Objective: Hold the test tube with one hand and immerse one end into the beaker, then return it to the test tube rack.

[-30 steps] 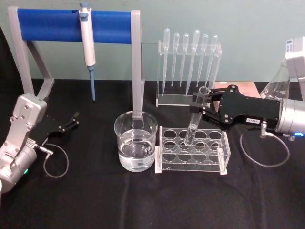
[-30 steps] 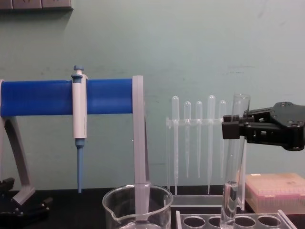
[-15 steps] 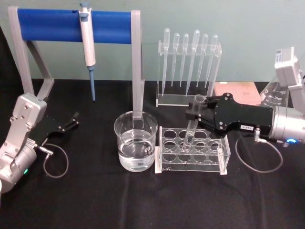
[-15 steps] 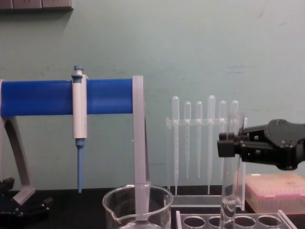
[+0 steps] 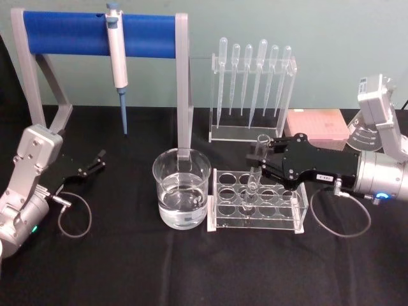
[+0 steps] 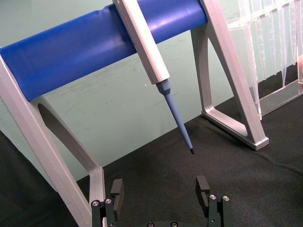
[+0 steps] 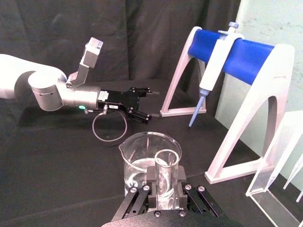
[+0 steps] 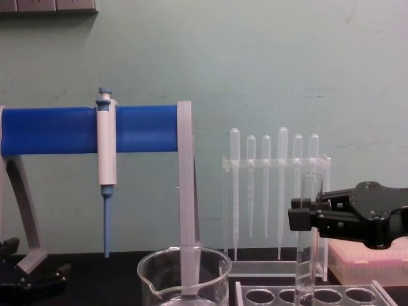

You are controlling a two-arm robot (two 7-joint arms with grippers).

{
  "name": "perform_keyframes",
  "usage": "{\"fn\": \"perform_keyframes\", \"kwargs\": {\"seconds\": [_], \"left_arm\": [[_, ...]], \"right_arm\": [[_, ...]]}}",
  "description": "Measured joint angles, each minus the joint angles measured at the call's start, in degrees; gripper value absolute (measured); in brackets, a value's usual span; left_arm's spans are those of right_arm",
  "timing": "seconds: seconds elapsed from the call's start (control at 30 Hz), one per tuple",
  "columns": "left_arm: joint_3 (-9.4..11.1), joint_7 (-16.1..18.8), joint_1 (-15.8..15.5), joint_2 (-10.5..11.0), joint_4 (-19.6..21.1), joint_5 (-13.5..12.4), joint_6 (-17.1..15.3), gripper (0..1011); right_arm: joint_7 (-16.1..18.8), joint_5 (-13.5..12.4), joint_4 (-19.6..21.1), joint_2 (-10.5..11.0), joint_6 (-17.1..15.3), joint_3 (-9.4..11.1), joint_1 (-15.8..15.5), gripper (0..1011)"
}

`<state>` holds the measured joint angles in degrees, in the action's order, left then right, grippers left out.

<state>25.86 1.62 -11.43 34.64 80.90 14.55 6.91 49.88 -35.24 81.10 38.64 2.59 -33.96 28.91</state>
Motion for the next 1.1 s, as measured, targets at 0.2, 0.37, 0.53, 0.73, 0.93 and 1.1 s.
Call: {"fn": "perform_keyframes", "kwargs": {"seconds": [0.2, 0.37, 0.53, 0.73, 0.93, 1.1], "left_arm": [[0.0, 0.0, 0.0, 0.0, 0.0, 0.0, 0.0, 1000], [0.0, 0.0, 0.0, 0.0, 0.0, 0.0, 0.0, 1000], [0.0, 0.0, 0.0, 0.0, 0.0, 0.0, 0.0, 1000], [0.0, 0.0, 0.0, 0.0, 0.0, 0.0, 0.0, 1000], [0.0, 0.0, 0.0, 0.0, 0.0, 0.0, 0.0, 1000], [0.0, 0.0, 0.0, 0.0, 0.0, 0.0, 0.0, 1000]], "right_arm": [[0.0, 0.1, -0.9, -0.6, 0.2, 0.0, -0.3, 237], [0.1, 0.2, -1.7, -1.1, 0.3, 0.0, -0.4, 237], [-0.2, 0.8, -2.3, -1.5, 0.5, 0.0, -0.6, 237], [-0.3, 0.9, -2.3, -1.5, 0.5, 0.0, -0.6, 237], [-0.2, 0.8, -2.2, -1.5, 0.5, 0.0, -0.6, 247], [-0.2, 0.7, -2.2, -1.5, 0.5, 0.0, -0.6, 373]]}}
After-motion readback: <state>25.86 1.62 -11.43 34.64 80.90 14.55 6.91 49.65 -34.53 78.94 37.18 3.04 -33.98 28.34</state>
